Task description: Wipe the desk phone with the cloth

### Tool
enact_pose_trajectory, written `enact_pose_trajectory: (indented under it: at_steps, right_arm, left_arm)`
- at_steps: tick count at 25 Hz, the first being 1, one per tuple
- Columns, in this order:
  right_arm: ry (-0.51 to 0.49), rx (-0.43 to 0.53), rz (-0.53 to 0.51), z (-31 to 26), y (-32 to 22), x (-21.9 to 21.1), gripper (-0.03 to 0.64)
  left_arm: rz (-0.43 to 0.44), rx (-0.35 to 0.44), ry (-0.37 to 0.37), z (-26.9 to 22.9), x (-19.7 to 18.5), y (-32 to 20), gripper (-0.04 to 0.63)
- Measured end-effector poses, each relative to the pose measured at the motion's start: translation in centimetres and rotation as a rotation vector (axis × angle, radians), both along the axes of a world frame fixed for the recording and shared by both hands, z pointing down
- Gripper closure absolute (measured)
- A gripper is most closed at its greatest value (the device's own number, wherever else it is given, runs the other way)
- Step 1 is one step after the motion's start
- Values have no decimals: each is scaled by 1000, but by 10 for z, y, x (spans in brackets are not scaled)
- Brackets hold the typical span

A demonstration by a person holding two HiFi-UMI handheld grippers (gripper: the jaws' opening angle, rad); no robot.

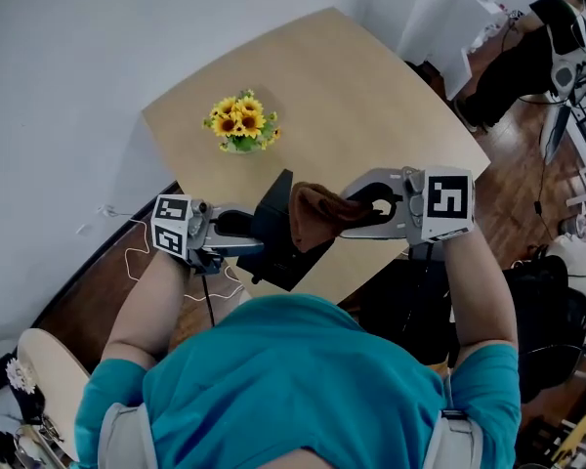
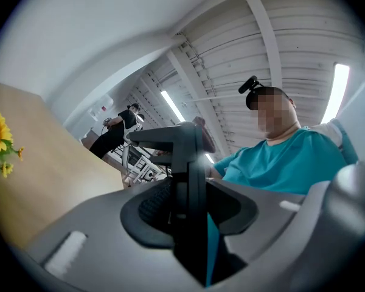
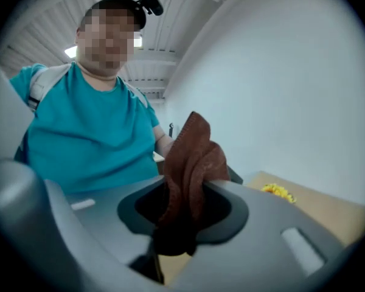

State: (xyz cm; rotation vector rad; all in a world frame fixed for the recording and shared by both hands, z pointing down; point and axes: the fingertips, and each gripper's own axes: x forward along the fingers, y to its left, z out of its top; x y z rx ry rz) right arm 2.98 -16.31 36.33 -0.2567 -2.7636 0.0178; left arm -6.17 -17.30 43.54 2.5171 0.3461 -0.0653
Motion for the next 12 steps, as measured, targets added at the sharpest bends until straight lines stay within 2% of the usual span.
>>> enact_pose_trajectory:
  at_steps: [4, 7, 9, 10, 12]
  right_arm:
    - [73, -33, 47, 36, -19, 17, 503]
    - [216, -32, 102, 74, -38, 32, 503]
    - [311, 4, 123, 91, -46, 41, 503]
    - [328, 29, 131, 90, -49, 43, 503]
    - [270, 72, 135, 66, -51, 37, 503]
  left_arm:
    - [28, 32, -18, 0, 5, 9, 430]
    - [41, 33, -26, 2, 4, 13, 430]
    - [42, 30, -29, 4, 3, 14, 430]
    - [42, 31, -33, 4, 4, 15, 430]
    - [43, 43, -53, 6, 5, 16, 430]
